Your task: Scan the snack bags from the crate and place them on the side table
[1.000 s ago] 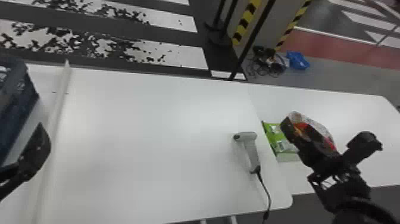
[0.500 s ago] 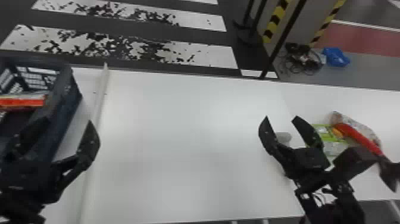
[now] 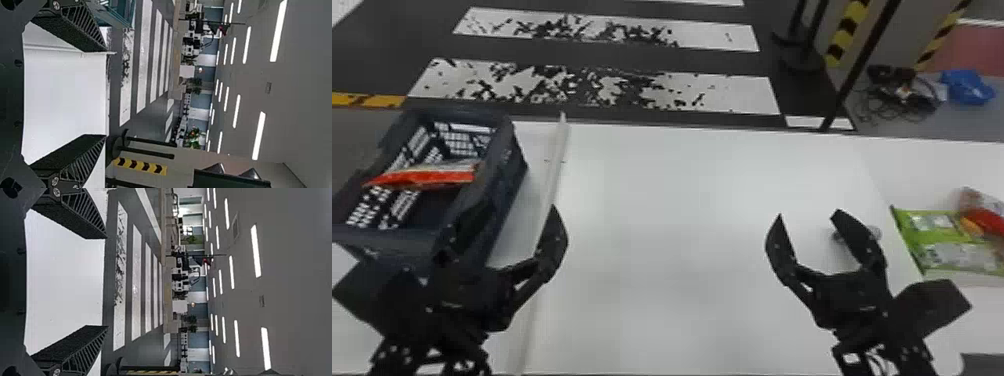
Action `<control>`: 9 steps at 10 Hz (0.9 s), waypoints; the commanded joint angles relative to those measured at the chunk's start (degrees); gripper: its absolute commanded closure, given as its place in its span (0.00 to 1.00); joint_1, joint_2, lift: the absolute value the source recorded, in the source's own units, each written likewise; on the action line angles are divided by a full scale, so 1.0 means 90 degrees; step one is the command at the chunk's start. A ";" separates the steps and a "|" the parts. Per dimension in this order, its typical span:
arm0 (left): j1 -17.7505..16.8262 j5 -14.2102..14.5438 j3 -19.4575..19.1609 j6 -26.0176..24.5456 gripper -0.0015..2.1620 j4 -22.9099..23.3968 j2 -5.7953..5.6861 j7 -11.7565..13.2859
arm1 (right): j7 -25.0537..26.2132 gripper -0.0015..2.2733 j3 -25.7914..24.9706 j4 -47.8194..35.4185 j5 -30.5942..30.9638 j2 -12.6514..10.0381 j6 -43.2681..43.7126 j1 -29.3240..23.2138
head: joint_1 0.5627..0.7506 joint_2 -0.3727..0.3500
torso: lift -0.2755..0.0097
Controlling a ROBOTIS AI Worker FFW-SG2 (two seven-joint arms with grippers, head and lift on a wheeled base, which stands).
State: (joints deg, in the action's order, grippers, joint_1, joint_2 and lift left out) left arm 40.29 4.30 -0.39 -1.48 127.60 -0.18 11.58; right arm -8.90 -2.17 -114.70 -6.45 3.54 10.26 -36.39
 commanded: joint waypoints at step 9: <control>-0.1284 -0.0604 -0.3541 -0.2742 0.06 0.1193 -0.0596 0.2229 | -0.0017 0.03 -0.0043 0.0440 -0.0065 0.0105 0.0075 0.0020 | 0.70 0.76 | 0.64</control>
State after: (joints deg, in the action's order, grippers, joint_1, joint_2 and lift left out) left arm 30.33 0.26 -30.13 -25.23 138.57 -5.09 31.15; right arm -9.08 -2.54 -110.91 -6.98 4.48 10.95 -36.21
